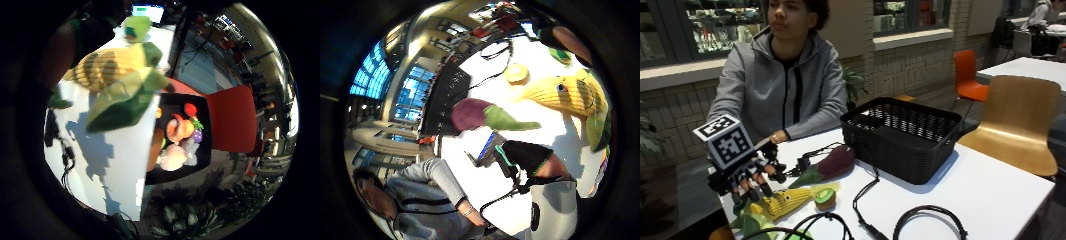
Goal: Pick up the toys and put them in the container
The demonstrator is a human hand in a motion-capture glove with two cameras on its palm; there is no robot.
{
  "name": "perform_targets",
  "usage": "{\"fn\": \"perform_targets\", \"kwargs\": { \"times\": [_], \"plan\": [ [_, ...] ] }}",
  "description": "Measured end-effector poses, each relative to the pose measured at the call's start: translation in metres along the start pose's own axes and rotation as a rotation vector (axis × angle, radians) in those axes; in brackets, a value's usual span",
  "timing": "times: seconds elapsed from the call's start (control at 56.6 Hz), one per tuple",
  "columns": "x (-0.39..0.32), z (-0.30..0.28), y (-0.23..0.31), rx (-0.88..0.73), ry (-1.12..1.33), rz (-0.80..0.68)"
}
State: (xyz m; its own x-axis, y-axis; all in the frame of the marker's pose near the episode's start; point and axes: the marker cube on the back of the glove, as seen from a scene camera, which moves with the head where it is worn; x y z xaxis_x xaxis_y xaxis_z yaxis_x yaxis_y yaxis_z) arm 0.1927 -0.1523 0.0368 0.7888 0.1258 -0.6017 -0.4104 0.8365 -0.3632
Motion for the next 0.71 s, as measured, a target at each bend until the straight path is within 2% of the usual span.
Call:
{"fn": "perform_targets", "kwargs": {
  "times": [0.106,0.3,0.6,0.706],
  "plan": [
    [0.013,0.015,-0.023,-0.104,0.083,0.039],
    [0.018,0.05,-0.034,-0.193,0.115,0.077],
    [0.022,0.065,-0.036,0.107,0.105,0.096],
    [0.019,0.065,-0.038,0.161,0.12,0.106]
  ]
}}
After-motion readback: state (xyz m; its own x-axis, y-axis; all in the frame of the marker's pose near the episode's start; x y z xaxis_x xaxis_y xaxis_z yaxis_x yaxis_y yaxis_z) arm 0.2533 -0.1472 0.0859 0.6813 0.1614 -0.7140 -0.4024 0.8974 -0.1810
